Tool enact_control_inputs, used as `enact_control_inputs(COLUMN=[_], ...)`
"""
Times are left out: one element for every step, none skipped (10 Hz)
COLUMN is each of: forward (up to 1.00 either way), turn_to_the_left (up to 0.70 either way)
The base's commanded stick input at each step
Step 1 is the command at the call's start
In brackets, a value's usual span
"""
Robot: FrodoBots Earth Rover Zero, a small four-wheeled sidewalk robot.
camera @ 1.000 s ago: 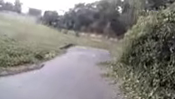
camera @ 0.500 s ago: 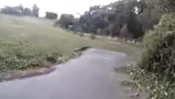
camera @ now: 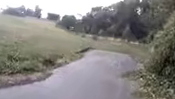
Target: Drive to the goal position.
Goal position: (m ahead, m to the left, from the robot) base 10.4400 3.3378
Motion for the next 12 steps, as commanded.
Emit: enact_control_inputs(forward=[0.70,0.70,0.70,0.70,0.70,0.70,0.70,0.70,0.70,0.70,0.70,0.70], turn_to_the_left=[-0.25,-0.25,-0.26,-0.27,-0.27,-0.27,-0.27,-0.27,-0.27,-0.27,-0.27,-0.21])
